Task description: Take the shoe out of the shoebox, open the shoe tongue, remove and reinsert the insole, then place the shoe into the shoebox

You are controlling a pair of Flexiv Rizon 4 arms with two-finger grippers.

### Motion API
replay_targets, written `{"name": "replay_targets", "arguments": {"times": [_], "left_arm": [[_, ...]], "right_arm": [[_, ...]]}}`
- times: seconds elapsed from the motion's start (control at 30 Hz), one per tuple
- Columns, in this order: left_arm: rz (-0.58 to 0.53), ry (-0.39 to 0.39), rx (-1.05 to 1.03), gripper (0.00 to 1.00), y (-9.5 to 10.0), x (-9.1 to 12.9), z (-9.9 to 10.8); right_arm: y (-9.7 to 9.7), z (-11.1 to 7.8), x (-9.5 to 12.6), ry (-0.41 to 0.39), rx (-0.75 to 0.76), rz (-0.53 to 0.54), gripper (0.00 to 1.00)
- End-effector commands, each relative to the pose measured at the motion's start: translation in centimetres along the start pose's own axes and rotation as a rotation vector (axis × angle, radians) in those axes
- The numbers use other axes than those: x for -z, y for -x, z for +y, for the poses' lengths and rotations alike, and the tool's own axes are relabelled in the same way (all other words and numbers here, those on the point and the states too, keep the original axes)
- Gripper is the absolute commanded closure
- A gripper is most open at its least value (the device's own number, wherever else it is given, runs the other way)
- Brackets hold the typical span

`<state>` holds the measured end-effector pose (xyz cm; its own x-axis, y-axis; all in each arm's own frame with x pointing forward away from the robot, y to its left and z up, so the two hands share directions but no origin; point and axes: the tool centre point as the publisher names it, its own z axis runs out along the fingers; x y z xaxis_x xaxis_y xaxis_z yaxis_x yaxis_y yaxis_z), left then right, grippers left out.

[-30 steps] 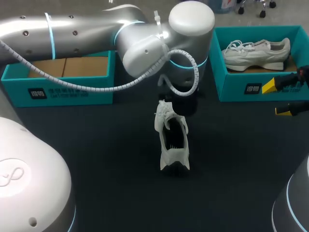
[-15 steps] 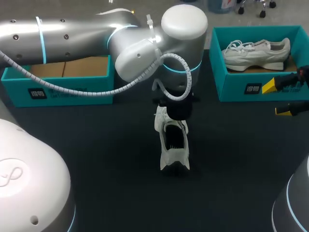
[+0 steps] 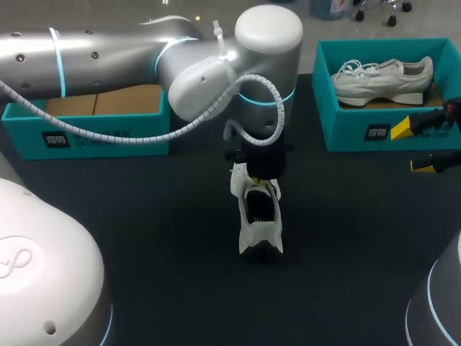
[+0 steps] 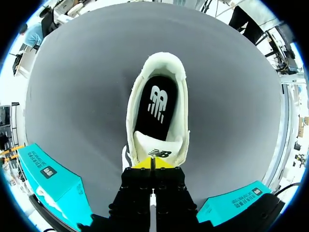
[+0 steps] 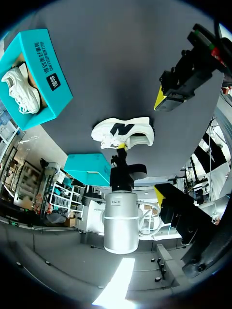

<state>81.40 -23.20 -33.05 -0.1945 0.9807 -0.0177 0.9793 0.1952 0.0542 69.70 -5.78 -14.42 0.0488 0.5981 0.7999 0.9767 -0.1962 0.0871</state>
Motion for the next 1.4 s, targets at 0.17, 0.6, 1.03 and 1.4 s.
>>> {"name": "replay_targets", "arguments": {"times": [0.17, 0.6, 1.03, 1.4], "left_arm": [[-0.026, -0.023, 0.135, 1.0, -0.4, 0.8, 0.3], [-0.056, -0.023, 0.305, 1.0, -0.9, 1.5, 0.4], [0.002, -0.084, 0.612, 1.0, -1.1, 2.4, 0.6], [0.116, -0.123, 1.382, 1.0, -2.0, 3.1, -1.1]], "right_arm": [[0.0, 0.0, -0.1, 0.001, -0.001, -0.003, 0.0], [0.0, 0.0, -0.1, 0.001, -0.001, -0.003, 0.0], [0.0, 0.0, -0.1, 0.001, -0.001, -0.003, 0.0], [0.0, 0.0, -0.1, 0.001, -0.001, -0.003, 0.0]]}}
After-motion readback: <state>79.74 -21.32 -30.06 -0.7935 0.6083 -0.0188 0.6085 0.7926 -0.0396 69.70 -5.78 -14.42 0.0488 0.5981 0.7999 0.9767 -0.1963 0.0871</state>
